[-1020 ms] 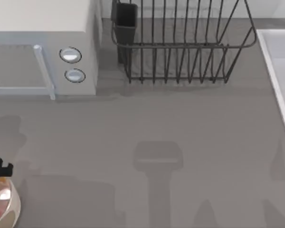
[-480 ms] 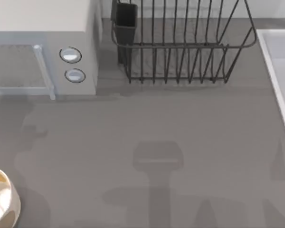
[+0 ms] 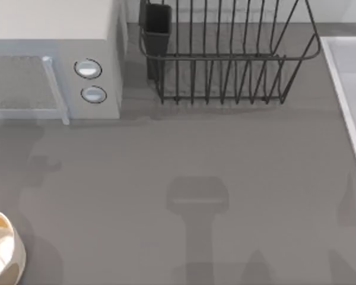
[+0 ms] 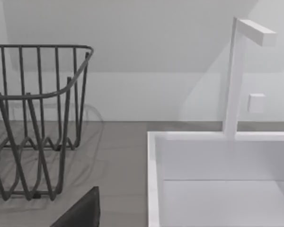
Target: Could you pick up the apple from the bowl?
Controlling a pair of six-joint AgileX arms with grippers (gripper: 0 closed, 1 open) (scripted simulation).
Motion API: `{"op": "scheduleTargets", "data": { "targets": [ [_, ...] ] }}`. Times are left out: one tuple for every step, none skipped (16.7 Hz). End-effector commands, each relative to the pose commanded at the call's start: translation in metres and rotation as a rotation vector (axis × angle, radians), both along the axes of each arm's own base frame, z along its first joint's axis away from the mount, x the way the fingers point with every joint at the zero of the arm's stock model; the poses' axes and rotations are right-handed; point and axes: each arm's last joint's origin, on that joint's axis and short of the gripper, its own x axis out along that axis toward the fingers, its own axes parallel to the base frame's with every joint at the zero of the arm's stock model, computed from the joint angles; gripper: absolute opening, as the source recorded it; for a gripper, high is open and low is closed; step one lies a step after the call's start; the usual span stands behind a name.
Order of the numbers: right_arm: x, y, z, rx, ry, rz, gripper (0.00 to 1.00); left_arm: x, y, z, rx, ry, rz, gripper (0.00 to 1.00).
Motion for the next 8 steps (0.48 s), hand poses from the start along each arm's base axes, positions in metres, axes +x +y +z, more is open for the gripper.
{"op": "scheduleTargets", "data": {
  "targets": [
    [0.0, 0.0, 0.0, 0.0, 0.0, 0.0, 1.0, 0.001, 0.001, -0.001, 0.0, 0.003, 0.002, 0.0],
    [0.0, 0.0, 0.0, 0.0, 0.0, 0.0, 1.0, 0.002, 0.001, -0.001, 0.0, 0.004, 0.002, 0.0],
    [0.0, 0.0, 0.0, 0.0, 0.0, 0.0, 1.0, 0.006, -0.002, -0.002, -0.001, 0.007, 0.003, 0.0],
    [0.0, 0.0, 0.0, 0.0, 0.0, 0.0, 1.0, 0.013, -0.005, -0.004, -0.003, 0.012, 0.003, 0.0],
    [0.0, 0.0, 0.0, 0.0, 0.0, 0.0, 1.0, 0.023, -0.012, -0.006, -0.005, 0.02, 0.003, 0.0],
    [0.0, 0.0, 0.0, 0.0, 0.0, 0.0, 1.0, 0.035, -0.022, -0.01, -0.007, 0.03, 0.003, 0.0],
    [0.0, 0.0, 0.0, 0.0, 0.0, 0.0, 1.0, 0.048, -0.035, -0.016, -0.009, 0.041, 0.003, 0.0],
    [0.0, 0.0, 0.0, 0.0, 0.0, 0.0, 1.0, 0.061, -0.051, -0.023, -0.01, 0.053, 0.001, 0.0]
  ]
}}
